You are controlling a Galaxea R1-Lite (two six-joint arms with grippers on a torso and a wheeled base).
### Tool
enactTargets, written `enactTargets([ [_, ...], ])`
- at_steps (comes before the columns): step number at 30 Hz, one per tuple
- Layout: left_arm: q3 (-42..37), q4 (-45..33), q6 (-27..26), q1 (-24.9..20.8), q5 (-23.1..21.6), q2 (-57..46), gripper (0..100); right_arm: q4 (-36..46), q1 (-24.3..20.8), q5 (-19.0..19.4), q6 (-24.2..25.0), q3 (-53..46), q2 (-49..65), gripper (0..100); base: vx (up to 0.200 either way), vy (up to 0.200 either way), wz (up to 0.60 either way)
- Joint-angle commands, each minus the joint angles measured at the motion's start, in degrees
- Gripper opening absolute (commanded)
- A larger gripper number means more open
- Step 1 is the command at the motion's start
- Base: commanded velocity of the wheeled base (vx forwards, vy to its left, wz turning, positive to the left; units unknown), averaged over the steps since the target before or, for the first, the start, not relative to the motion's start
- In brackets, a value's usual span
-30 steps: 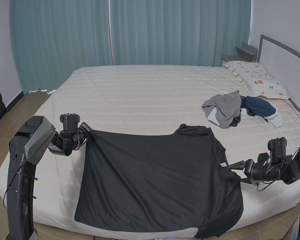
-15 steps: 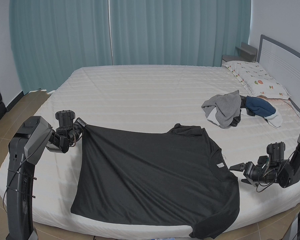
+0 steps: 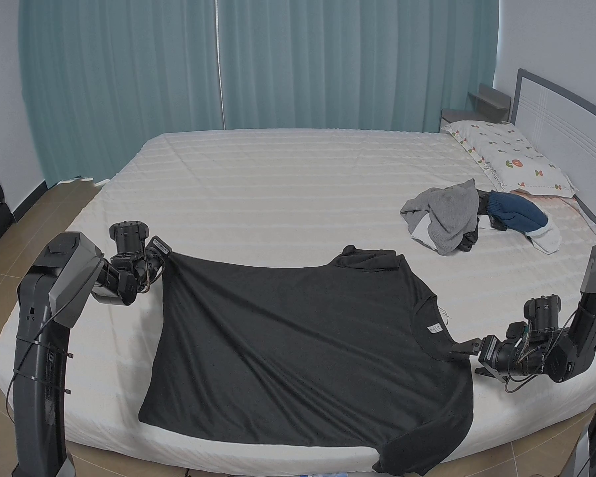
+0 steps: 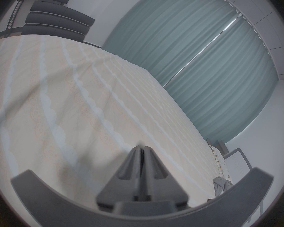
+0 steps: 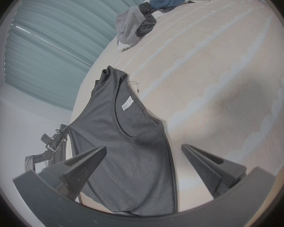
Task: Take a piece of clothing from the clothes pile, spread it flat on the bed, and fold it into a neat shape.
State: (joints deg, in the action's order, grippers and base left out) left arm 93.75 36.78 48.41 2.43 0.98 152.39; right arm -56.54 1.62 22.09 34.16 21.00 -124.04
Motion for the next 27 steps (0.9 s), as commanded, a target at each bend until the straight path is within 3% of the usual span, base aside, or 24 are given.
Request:
enactTargets([
  [1,-0.32,-0.22,0.02,-0.23,-0.18,-0.43,100,0.03,-0.04,0.06,0.21,0.00,0.11,100,0.000,0.000,0.00],
  [7,-1.81,-0.22,0.28,-0.23,-0.36,-0.78,100,-0.15,-0.04,0.23,0.56,0.09,0.38,100,0.000,0.000,0.00],
  [15,-14.64,1.89,2.13,-0.23,-0.98,-9.75,100,-0.06,-0.65,0.32,1.44,-0.79,3.28,100,0.000,0.000,0.00],
  [19,-28.00,5.14,4.68,-0.58,-2.38,-18.54,100,-0.06,-2.41,0.76,4.16,-2.20,6.71,100,0.000,0.000,0.00],
  [27,-50.42,9.63,4.76,-1.55,-9.41,-29.88,100,-0.06,-3.03,0.76,4.34,-3.60,7.85,100,-0.025,0.000,0.00],
])
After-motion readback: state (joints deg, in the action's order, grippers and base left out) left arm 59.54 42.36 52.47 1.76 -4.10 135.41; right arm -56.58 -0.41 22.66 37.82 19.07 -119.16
